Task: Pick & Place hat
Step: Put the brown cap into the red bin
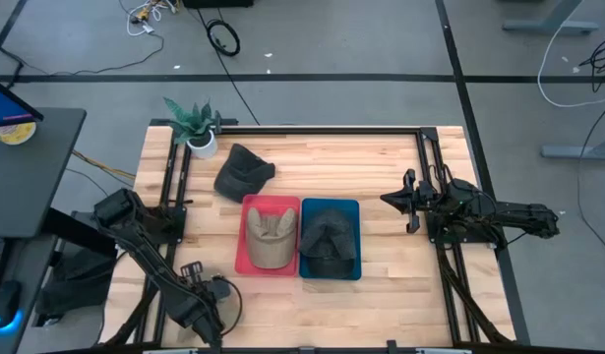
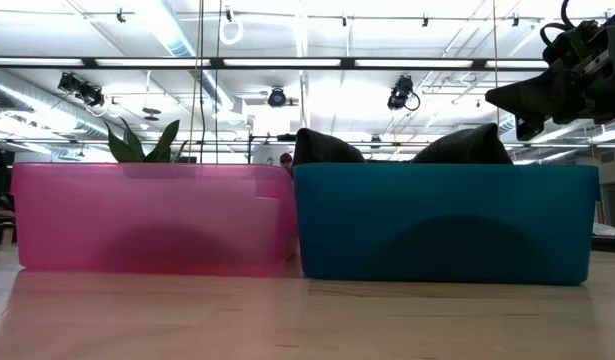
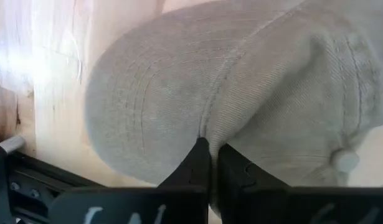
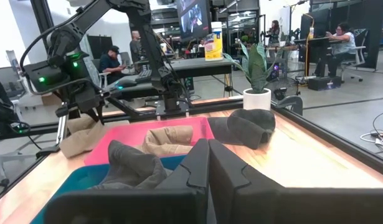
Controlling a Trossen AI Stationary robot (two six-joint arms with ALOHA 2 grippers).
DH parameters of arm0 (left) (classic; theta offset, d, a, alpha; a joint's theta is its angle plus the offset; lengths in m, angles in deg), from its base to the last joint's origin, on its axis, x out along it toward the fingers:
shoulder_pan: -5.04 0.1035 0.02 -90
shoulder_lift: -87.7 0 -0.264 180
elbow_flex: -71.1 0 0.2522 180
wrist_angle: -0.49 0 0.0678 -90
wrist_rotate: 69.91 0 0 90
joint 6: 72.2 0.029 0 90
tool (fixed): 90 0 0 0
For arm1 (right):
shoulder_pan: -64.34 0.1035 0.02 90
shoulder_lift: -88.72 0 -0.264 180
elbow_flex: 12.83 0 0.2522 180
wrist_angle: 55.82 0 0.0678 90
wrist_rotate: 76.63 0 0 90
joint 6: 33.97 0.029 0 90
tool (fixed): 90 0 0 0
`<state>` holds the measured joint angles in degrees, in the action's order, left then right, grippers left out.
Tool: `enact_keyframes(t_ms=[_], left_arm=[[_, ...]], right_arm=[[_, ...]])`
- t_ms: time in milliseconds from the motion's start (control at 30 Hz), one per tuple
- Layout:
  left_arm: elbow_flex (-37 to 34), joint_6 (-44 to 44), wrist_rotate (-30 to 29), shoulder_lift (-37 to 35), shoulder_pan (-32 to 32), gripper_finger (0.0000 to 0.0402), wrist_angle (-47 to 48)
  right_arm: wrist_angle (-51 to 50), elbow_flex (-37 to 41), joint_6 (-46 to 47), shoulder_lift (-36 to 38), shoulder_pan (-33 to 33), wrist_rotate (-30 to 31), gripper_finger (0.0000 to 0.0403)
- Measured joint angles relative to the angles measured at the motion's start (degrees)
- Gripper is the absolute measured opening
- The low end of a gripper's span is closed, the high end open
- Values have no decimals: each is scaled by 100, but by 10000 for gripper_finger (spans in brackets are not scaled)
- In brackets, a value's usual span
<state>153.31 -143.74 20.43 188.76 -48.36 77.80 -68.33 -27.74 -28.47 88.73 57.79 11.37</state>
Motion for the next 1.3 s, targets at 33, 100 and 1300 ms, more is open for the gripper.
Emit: enact_keyframes(t_ms=[33,100,1300], left_arm=[[25,3,3,-43,0,5,72],[150,24,-34,-114,-1,5,313],[2191,4415,-4268,-193,2309,4,1629]], right_arm=[[0,0,0,0,0,0,9],[0,0,0,0,0,0,9],[0,0,0,0,0,0,9]])
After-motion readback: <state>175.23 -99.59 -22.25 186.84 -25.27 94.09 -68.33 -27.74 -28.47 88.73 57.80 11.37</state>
